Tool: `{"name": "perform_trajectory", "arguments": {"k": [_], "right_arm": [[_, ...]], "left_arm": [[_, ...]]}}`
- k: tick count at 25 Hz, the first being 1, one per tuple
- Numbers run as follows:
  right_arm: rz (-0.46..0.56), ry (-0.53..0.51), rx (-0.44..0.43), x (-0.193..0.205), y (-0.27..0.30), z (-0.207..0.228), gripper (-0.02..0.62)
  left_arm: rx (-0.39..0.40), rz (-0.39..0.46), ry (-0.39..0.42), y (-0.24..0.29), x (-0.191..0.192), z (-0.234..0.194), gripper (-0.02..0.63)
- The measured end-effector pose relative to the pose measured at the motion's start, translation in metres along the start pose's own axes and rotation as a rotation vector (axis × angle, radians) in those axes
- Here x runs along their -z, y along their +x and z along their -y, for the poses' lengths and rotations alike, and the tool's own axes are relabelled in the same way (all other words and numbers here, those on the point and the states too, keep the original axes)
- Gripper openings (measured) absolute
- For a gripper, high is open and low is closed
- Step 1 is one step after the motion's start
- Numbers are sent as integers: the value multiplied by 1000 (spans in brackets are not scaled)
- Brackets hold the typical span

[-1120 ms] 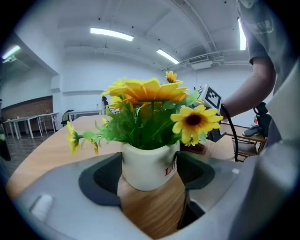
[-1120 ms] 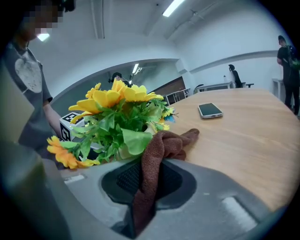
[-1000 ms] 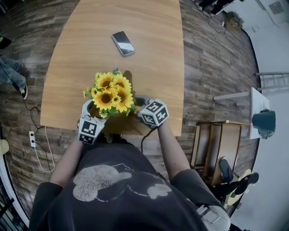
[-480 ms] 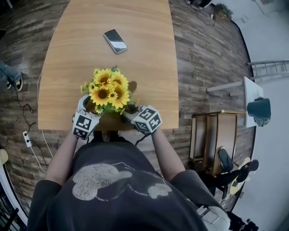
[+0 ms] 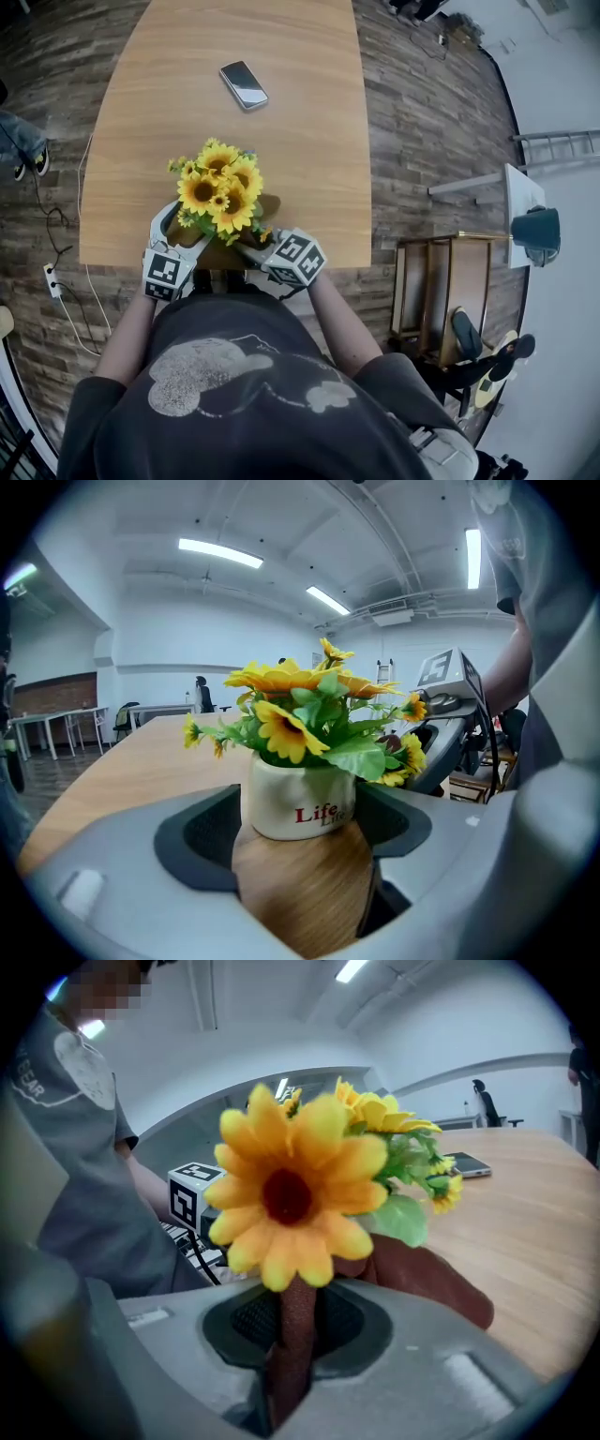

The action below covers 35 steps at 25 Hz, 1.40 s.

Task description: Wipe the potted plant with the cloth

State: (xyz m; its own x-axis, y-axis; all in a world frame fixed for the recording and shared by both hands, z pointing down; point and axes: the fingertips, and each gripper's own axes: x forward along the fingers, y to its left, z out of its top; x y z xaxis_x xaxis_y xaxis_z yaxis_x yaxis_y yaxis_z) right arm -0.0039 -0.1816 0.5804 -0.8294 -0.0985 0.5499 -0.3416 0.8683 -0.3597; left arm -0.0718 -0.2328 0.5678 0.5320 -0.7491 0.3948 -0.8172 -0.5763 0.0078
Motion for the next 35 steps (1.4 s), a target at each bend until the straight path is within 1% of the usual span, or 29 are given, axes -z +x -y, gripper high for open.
{"name": "perform_trajectory", "arguments": {"k": [3, 7, 10, 12, 15, 17, 19, 21, 22, 24, 25, 27, 32, 35], "right_arm": [[-12, -24, -55, -2, 11, -19, 51], [-19, -55, -104, -7, 22, -38, 51], [-19, -63, -96, -6, 18, -37, 51], [-6, -46, -71, -4, 8, -29, 51], [33, 15, 1, 2, -15, -8, 51], [71, 76, 77, 5, -34, 15, 51], [106, 125, 180, 6, -51, 43, 51], [119, 146, 285, 6, -64, 70, 51], [118, 149, 324, 5, -68, 82, 51], [108, 145, 365, 0, -68, 101, 51], [102, 138, 368, -4, -64, 108, 51], [86, 115, 343, -14, -52, 120, 51], [51, 35, 182, -46, -8, 130, 51], [25, 0, 117, -60, 14, 131, 51]], "left_arm": [[-24, -13, -6, -6, 4, -4, 416], [-18, -6, -21, -7, 11, -5, 416], [-31, -11, -14, -5, 10, -8, 425], [-44, -8, -13, 0, 8, -8, 449], [-60, -14, -27, 10, 9, -6, 502], [-61, -38, -51, 18, 11, -3, 506], [-65, -46, -69, 23, 10, -1, 503], [-70, -41, -72, 24, 8, 1, 503], [-70, -37, -71, 24, 7, 2, 502], [-57, -34, -65, 24, 6, 3, 500], [-46, -36, -60, 24, 7, 4, 499], [-14, -35, -47, 24, 7, 5, 499], [112, -17, -6, 23, 8, 6, 497], [179, -14, 21, 19, 9, 4, 497]]}}
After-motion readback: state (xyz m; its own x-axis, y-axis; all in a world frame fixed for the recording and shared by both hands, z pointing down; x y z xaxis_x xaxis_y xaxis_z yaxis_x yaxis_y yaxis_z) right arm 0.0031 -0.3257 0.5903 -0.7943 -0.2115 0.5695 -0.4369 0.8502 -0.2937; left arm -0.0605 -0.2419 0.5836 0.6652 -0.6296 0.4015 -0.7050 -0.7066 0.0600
